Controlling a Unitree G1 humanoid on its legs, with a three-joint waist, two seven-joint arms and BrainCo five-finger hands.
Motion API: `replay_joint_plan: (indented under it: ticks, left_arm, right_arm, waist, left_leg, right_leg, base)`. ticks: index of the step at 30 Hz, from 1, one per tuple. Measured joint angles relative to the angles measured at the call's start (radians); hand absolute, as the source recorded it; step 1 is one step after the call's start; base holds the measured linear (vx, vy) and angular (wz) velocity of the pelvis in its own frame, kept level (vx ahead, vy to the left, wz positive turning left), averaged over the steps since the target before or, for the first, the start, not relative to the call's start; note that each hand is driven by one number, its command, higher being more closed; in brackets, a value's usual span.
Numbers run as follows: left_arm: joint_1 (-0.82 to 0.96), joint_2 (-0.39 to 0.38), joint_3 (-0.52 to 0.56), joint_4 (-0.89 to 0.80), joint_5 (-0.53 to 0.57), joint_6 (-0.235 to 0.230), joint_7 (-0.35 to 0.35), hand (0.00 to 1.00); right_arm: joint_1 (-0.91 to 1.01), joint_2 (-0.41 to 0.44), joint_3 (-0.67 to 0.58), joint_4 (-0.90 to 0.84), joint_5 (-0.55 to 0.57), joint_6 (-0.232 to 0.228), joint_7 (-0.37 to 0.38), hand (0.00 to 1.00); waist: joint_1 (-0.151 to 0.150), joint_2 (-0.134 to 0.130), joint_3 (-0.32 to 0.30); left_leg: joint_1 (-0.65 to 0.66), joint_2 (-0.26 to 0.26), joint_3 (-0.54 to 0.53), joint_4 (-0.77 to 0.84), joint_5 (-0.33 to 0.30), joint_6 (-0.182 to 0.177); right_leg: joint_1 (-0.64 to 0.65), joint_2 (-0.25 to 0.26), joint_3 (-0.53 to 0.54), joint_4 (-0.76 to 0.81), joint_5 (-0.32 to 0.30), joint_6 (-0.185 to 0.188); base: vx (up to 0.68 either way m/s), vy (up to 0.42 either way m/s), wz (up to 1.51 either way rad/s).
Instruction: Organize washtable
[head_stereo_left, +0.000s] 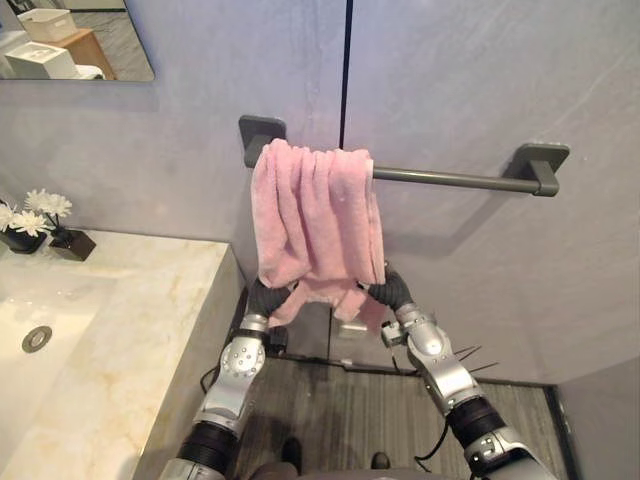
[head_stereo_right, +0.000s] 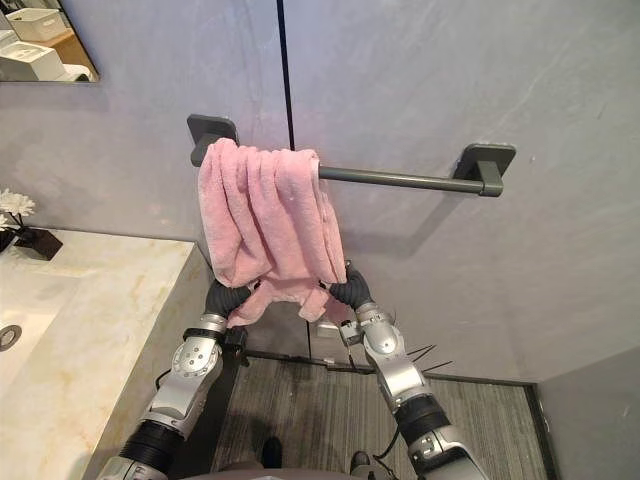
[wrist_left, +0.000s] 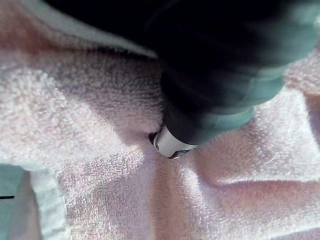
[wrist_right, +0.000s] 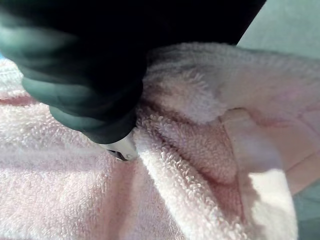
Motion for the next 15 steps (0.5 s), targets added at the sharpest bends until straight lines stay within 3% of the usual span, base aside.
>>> replay_joint_plan:
  ticks: [7,15]
  left_arm:
    - [0.010,-0.039,-0.012,-0.018,0.000,0.000,-0.021,1.00]
    - [0.013,-0.061,-0.040,-0.018,-0.001,0.002,-0.022,1.00]
  right_arm:
    - [0.042,0.038,-0.075,-0.029,0.000,-0.001,0.000,1.00]
    - [0.079,0.080,-0.141,-0.038,0.011,-0.002,-0.002,1.00]
  waist:
    - [-0.029,0.020,0.011]
    - [-0.032,0.028,0.013]
  left_leg:
    - [0.010,0.005,0.043,-0.001,-0.006,-0.002]
    - [0.009,0.018,0.065,0.000,-0.012,-0.008]
  right_leg:
    - [-0.010,0.004,0.042,0.002,0.007,0.001]
    - [-0.025,0.018,0.067,0.007,0.008,-0.001]
  base:
    - [-0.05,-0.012,-0.18]
    - [-0.01,-0.023,-0.10]
